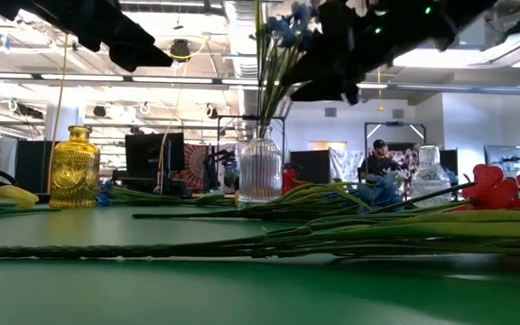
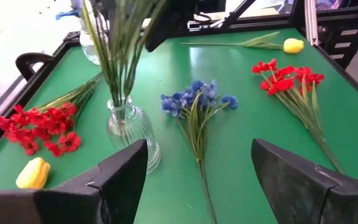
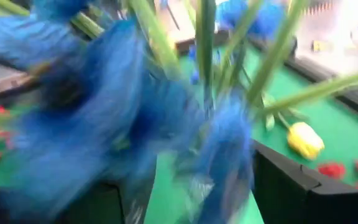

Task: Sort flowers into vase by color
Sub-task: Put the bottom right blue flowers into the bottom transparent vase, then put the bottom blue flowers into the bottom transparent vase

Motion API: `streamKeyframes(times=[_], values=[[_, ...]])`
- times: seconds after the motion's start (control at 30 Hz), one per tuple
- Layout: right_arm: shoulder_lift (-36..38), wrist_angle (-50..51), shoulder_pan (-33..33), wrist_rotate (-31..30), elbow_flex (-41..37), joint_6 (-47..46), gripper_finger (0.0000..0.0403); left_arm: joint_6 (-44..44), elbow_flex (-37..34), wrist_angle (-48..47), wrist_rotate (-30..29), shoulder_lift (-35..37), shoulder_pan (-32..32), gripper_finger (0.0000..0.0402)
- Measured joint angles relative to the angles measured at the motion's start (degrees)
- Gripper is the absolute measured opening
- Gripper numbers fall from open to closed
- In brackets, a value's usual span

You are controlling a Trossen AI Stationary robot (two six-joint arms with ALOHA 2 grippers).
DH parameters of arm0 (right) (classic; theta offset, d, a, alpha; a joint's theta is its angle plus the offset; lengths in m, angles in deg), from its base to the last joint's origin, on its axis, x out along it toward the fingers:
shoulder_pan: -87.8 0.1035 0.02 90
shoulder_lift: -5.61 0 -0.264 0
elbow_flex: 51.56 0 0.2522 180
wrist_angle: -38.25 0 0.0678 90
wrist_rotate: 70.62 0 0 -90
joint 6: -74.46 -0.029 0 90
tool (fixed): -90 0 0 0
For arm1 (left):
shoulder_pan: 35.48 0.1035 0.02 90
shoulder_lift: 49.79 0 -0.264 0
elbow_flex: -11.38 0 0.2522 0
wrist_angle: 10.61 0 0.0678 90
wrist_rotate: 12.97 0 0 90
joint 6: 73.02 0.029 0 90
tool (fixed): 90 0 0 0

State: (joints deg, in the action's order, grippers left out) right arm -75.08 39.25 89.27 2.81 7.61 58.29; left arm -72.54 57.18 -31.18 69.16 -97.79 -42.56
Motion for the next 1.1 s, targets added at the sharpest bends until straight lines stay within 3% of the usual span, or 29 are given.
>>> streamKeyframes(times=[0.23,0.43,0.67,0.87,1.1], values=[[5.8,22.2,3.0,0.1,4.0,-8.3,0.0270,-4.1,0.0,-0.2,2.2,0.0,0.0,0.0277],[8.5,28.9,8.3,0.2,4.2,-14.9,0.0270,-9.4,-2.0,5.4,3.1,-2.5,-3.6,0.0277],[6.9,30.2,15.4,-0.7,4.2,-21.7,0.0270,-8.5,-2.1,15.9,-0.4,-16.0,-9.6,0.0277],[1.9,29.8,20.9,-8.4,4.2,-26.0,0.0270,-7.2,-1.9,26.4,-3.9,-29.0,-10.2,0.0277],[-4.6,24.8,24.5,-15.7,4.2,-27.1,0.0270,-5.1,3.4,27.1,-6.7,-42.3,-10.0,0.0277]])
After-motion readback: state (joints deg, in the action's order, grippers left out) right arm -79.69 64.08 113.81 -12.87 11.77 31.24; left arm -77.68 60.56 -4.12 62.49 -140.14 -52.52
